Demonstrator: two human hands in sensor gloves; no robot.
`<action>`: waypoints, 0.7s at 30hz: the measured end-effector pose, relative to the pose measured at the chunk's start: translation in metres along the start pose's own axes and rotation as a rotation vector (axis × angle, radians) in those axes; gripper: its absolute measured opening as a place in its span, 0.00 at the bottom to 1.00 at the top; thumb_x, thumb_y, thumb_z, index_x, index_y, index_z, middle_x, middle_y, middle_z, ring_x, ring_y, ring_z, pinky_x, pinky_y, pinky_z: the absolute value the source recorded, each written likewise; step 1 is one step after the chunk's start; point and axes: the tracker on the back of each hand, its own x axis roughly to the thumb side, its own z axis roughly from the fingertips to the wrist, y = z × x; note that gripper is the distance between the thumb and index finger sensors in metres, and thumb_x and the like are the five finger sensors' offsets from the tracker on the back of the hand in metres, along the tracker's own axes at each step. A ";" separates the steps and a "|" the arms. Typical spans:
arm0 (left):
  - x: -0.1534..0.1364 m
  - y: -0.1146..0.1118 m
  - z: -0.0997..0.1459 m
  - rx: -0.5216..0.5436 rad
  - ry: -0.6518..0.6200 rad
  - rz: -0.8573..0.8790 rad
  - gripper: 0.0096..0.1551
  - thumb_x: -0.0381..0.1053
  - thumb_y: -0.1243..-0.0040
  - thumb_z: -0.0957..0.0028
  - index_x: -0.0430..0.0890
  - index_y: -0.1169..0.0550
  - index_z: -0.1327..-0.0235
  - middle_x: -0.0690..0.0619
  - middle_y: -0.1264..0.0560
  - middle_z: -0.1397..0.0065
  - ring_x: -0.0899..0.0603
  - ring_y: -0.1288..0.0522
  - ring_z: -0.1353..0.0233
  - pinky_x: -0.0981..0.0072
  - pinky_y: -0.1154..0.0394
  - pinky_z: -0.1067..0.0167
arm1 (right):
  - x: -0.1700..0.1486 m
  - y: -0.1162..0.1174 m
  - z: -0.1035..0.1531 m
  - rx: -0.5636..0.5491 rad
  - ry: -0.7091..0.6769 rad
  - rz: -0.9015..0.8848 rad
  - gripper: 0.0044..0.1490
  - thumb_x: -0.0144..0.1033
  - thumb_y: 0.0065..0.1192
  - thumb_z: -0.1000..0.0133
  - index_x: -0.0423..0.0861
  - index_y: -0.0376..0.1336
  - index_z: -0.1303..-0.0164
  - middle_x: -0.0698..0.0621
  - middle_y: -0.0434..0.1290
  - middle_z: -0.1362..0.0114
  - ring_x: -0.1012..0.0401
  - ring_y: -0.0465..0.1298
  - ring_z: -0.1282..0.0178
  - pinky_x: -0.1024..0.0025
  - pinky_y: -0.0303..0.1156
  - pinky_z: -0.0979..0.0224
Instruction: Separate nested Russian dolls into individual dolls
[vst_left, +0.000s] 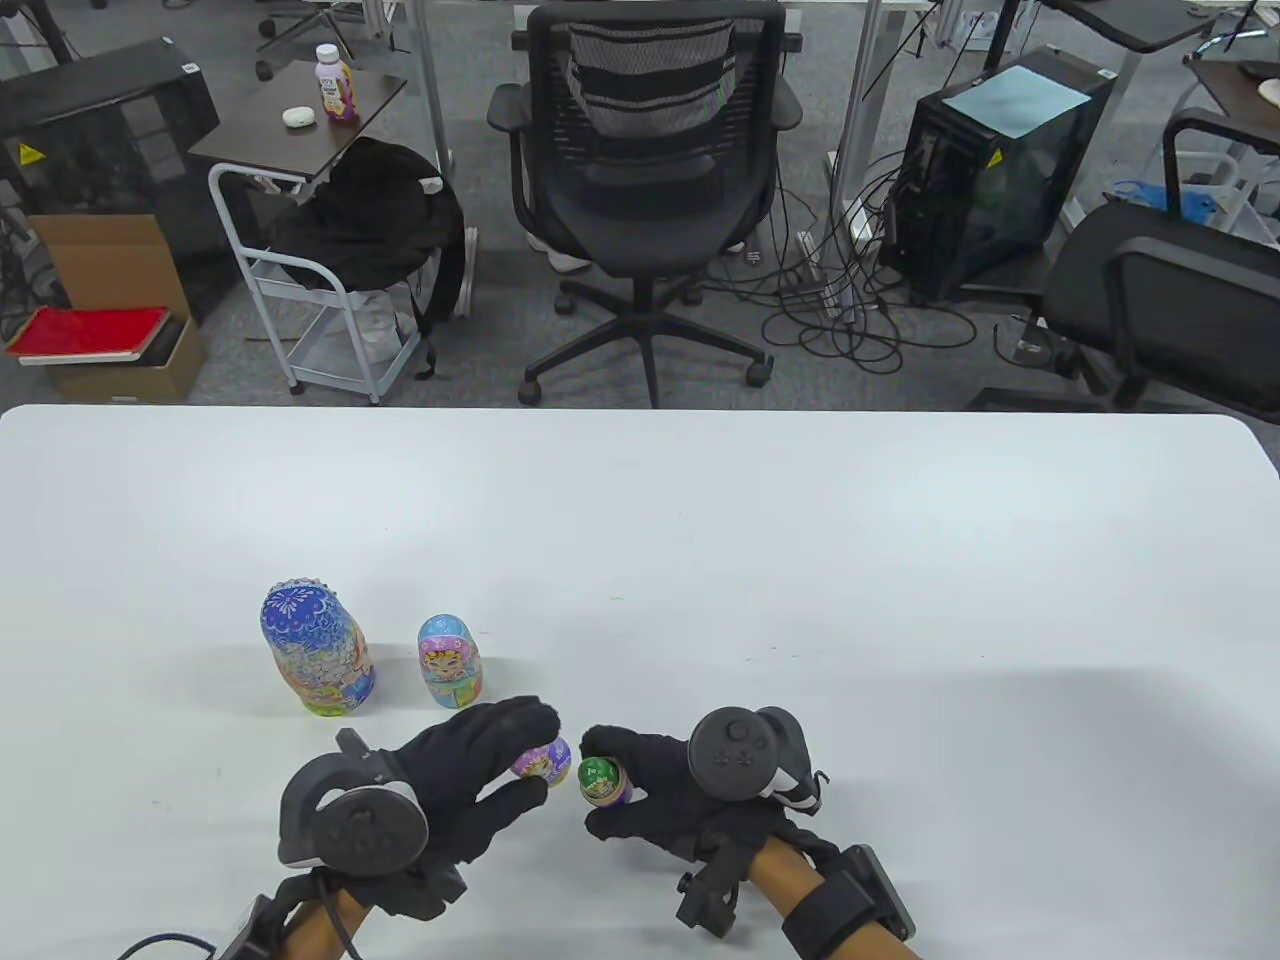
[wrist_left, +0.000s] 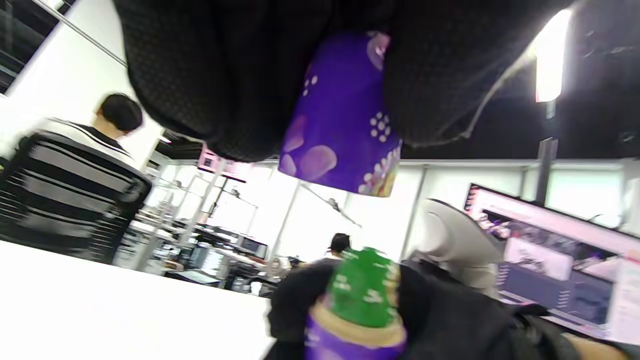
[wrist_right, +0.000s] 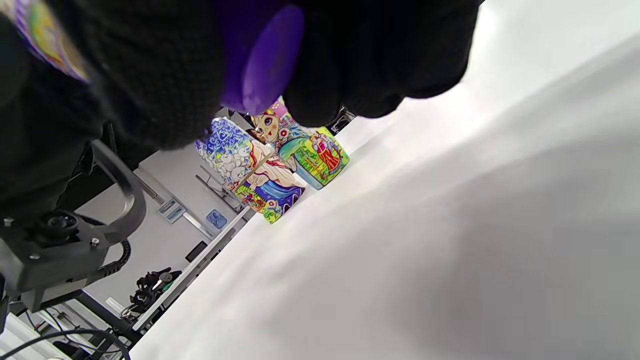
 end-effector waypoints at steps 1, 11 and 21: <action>-0.004 0.001 0.000 -0.035 0.031 -0.031 0.36 0.56 0.34 0.44 0.47 0.31 0.24 0.38 0.23 0.28 0.36 0.19 0.35 0.48 0.20 0.38 | 0.000 -0.001 0.001 -0.008 0.006 0.000 0.50 0.47 0.77 0.53 0.44 0.58 0.23 0.38 0.74 0.29 0.40 0.72 0.28 0.46 0.71 0.29; -0.036 -0.038 0.000 -0.319 0.173 -0.244 0.37 0.61 0.29 0.49 0.48 0.27 0.29 0.41 0.19 0.33 0.40 0.15 0.40 0.52 0.18 0.43 | -0.002 -0.007 0.003 -0.060 0.015 0.025 0.50 0.50 0.76 0.54 0.47 0.59 0.23 0.38 0.71 0.26 0.40 0.69 0.26 0.47 0.69 0.27; -0.053 -0.071 0.002 -0.528 0.224 -0.227 0.38 0.61 0.31 0.48 0.47 0.28 0.28 0.41 0.20 0.32 0.39 0.16 0.39 0.51 0.18 0.42 | -0.004 -0.008 0.003 -0.076 0.016 -0.024 0.51 0.49 0.77 0.54 0.42 0.60 0.24 0.39 0.76 0.31 0.44 0.75 0.32 0.52 0.74 0.31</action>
